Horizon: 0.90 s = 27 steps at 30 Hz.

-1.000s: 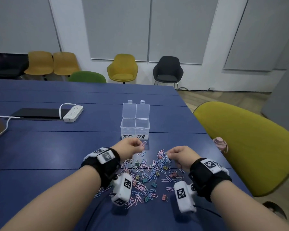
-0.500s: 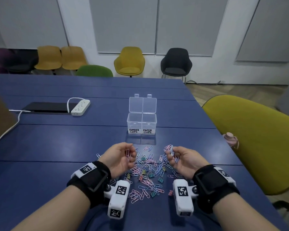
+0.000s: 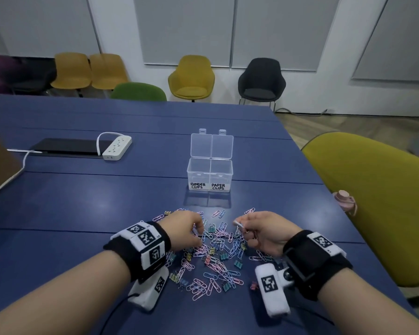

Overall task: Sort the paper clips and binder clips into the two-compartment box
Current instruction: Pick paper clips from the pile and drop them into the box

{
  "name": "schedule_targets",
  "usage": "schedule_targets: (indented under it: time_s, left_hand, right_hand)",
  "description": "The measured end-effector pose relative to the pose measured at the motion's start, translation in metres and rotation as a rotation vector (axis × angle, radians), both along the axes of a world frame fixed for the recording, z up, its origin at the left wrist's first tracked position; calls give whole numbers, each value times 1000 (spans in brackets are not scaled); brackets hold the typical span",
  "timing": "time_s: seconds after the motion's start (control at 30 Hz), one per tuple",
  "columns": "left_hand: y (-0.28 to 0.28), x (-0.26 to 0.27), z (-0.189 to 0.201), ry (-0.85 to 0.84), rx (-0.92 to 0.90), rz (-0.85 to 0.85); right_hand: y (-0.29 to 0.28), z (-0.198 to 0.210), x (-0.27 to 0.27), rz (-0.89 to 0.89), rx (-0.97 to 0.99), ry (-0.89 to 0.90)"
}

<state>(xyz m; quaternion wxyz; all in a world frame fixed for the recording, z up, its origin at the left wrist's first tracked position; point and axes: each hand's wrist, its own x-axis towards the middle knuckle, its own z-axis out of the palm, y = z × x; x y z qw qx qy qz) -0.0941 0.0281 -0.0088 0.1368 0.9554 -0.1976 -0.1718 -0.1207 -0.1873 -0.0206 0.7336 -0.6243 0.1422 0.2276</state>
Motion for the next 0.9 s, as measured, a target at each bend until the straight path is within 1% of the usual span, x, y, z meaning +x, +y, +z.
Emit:
schedule_targets:
  time_s: [0.1, 0.17, 0.27, 0.33, 0.4, 0.47, 0.57, 0.6, 0.7, 0.73, 0.77, 0.83, 0.87, 0.9]
  left_hand:
    - [-6, 6, -2, 17, 77, -52]
    - [-11, 9, -5, 12, 117, -74]
    - [-15, 13, -8, 0, 151, -96]
    - [-13, 14, -5, -10, 120, -96]
    - [-9, 17, 0, -10, 52, -90]
    - [-3, 22, 5, -11, -34, -73]
    - [3, 28, 7, 41, -169, 20]
    - [4, 28, 8, 60, -211, 53]
    - [4, 27, 8, 93, -304, 108]
    - [4, 26, 8, 109, -332, 122]
    - [4, 26, 7, 128, -358, 143]
    - [3, 25, 4, 174, -391, 223]
    - [2, 26, 2, 221, -438, 293]
    - [1, 27, -1, 305, -542, 388]
  right_hand:
    - [-6, 3, 5, -68, 309, 47]
    - [-9, 6, 7, -107, 434, 46]
    - [-13, 8, 10, -118, 521, 72]
    - [-15, 10, 12, -107, 490, 94]
    - [-17, 11, 16, -82, 337, 102]
    - [-16, 12, 20, -29, 105, 82]
    - [-13, 14, 26, 92, -265, 39]
    - [-10, 16, 29, 157, -436, 8]
    - [0, 22, 36, 422, -1074, -189]
    - [6, 24, 36, 481, -1208, -217]
    - [10, 24, 36, 516, -1297, -228]
    - [18, 21, 36, 568, -1400, -222]
    - [22, 20, 36, 586, -1429, -220]
    - [25, 18, 37, 599, -1449, -222]
